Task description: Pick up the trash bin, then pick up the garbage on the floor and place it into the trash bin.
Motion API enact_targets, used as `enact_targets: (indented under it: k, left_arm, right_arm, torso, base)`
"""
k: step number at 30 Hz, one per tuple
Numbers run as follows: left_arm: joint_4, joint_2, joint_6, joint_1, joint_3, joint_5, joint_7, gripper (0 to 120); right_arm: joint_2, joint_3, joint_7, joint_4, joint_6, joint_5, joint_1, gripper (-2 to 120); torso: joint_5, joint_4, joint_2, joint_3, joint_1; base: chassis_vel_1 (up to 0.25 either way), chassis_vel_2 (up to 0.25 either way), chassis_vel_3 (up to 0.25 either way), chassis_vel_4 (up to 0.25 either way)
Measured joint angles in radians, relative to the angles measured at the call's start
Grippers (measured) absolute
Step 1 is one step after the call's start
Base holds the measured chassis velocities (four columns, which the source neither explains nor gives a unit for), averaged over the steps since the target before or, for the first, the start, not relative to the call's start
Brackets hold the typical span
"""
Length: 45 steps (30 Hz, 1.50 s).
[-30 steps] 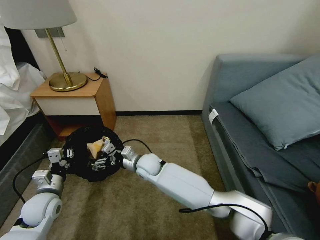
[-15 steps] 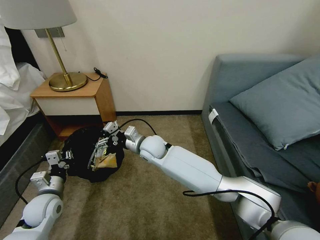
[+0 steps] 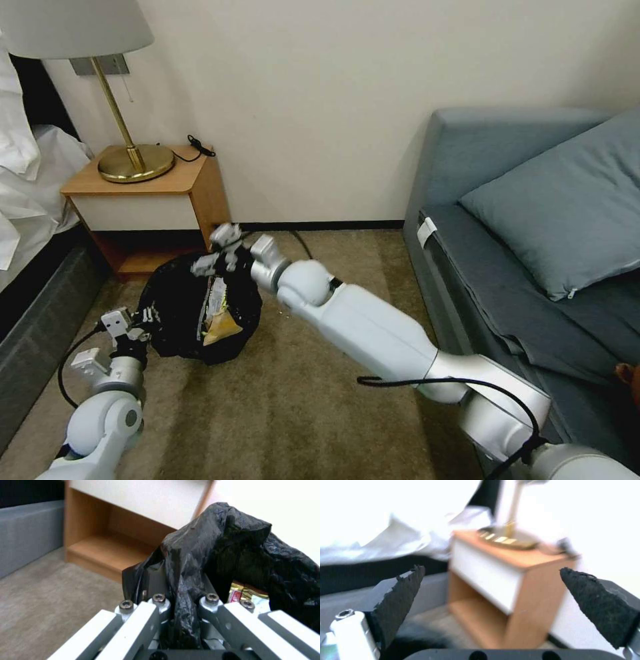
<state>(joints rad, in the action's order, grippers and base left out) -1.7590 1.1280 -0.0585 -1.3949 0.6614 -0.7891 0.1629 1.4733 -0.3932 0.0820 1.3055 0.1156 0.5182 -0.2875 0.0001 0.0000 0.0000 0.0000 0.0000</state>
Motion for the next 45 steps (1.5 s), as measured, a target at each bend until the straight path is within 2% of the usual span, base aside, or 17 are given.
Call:
enact_targets:
  k: [2,4,5,9,11,14,16,18,30,33,35,38,40,41,43,44,45]
  left_arm:
    - [0.012,0.016,-0.002,0.001,0.037,-0.034,0.025,4]
    - [0.014,0.019,-0.002,0.002,0.046,-0.046,0.033,4]
    - [0.021,0.027,-0.001,0.005,0.074,-0.082,0.056,4]
    - [0.042,0.034,0.002,0.013,0.105,-0.127,0.083,4]
    - [0.075,0.042,0.005,0.028,0.124,-0.178,0.1,4]
    - [0.115,0.054,0.011,0.051,0.131,-0.221,0.117,4]
    - [0.116,0.054,0.011,0.052,0.131,-0.222,0.118,4]
    - [0.164,0.066,0.01,0.088,0.125,-0.227,0.158,4]
    - [0.21,0.067,0.046,0.134,0.109,-0.217,0.223,4]
    - [0.211,0.067,0.053,0.135,0.106,-0.213,0.225,11]
    - [0.209,0.065,0.057,0.132,0.104,-0.205,0.227,24]
    - [0.207,0.063,0.057,0.131,0.105,-0.201,0.227,30]
    - [0.199,0.052,0.071,0.124,0.109,-0.195,0.233,41]
    - [0.199,0.052,0.071,0.124,0.109,-0.195,0.233,41]
    - [0.19,0.038,0.085,0.118,0.113,-0.186,0.24,52]
    - [0.19,0.038,0.085,0.118,0.113,-0.186,0.24,52]
    - [0.182,0.032,0.09,0.114,0.117,-0.184,0.243,57]
  right_arm:
    - [-0.018,0.066,-0.006,-0.008,-0.006,-0.01,0.002,100]
    - [-0.024,0.08,-0.006,-0.011,-0.008,-0.012,0.001,100]
    - [-0.044,0.111,-0.007,-0.01,-0.012,-0.015,-0.013,100]
    - [-0.08,0.138,-0.001,0.003,-0.015,-0.023,-0.056,100]
    - [-0.108,0.163,0.013,0.029,-0.018,-0.03,-0.113,100]
    - [-0.126,0.189,0.024,0.051,-0.021,-0.038,-0.163,100]
    - [-0.127,0.19,0.024,0.052,-0.021,-0.038,-0.164,100]
    - [-0.147,0.206,0.032,0.076,-0.025,-0.045,-0.206,100]
    - [-0.168,0.247,0.054,0.11,-0.036,-0.053,-0.267,100]
    - [-0.171,0.25,0.057,0.114,-0.039,-0.058,-0.278,100]
    - [-0.175,0.252,0.059,0.117,-0.042,-0.062,-0.288,100]
    - [-0.176,0.252,0.059,0.118,-0.045,-0.062,-0.291,100]
    - [-0.175,0.252,0.056,0.119,-0.059,-0.056,-0.297,100]
    - [-0.175,0.252,0.056,0.119,-0.059,-0.056,-0.297,100]
    - [-0.172,0.252,0.043,0.119,-0.063,-0.051,-0.3,100]
    - [-0.172,0.252,0.043,0.119,-0.063,-0.051,-0.3,100]
    - [-0.171,0.253,0.038,0.119,-0.065,-0.05,-0.302,100]
  torso:
    - [0.0001,0.0002,0.0,0.0,0.0]
    - [0.0,0.0002,0.0,0.0,0.0]
    - [0.0,0.0001,0.0,0.0,0.0]
    - [0.0002,-0.0001,0.0,0.0,0.0]
    - [0.0001,-0.0001,0.0,0.0,0.0]
    - [0.0001,0.0001,0.0,0.0,0.0]
    - [0.0001,0.0001,0.0,0.0,0.0]
    - [0.0,-0.0001,0.0,0.0,0.0]
    - [0.0,0.0001,0.0,0.0,0.0]
    - [0.0002,0.0002,0.0,0.0,0.0]
    - [-0.0001,0.0,0.0,0.0,0.0]
    - [0.0001,0.0,0.0,0.0,0.0]
    - [0.0,0.0,0.0,0.0,0.0]
    - [0.0,0.0,0.0,0.0,0.0]
    - [-0.0001,0.0,0.0,0.0,0.0]
    - [-0.0001,0.0,0.0,0.0,0.0]
    - [0.0,0.0,0.0,0.0,0.0]
  base:
    - [0.0,0.0,0.0,0.0]
    - [0.0,0.0,0.0,0.0]
    - [0.0,0.0,0.0,0.0]
    - [0.0,0.0,0.0,0.0]
    - [0.0,0.0,0.0,0.0]
    - [0.0,0.0,0.0,0.0]
    - [0.0,0.0,0.0,0.0]
    - [0.0,0.0,0.0,0.0]
    - [0.0,0.0,0.0,0.0]
    - [0.0,0.0,0.0,0.0]
    - [0.0,0.0,0.0,0.0]
    - [0.0,0.0,0.0,0.0]
    - [0.0,0.0,0.0,0.0]
    - [0.0,0.0,0.0,0.0]
    - [0.0,0.0,0.0,0.0]
    - [0.0,0.0,0.0,0.0]
    - [0.0,0.0,0.0,0.0]
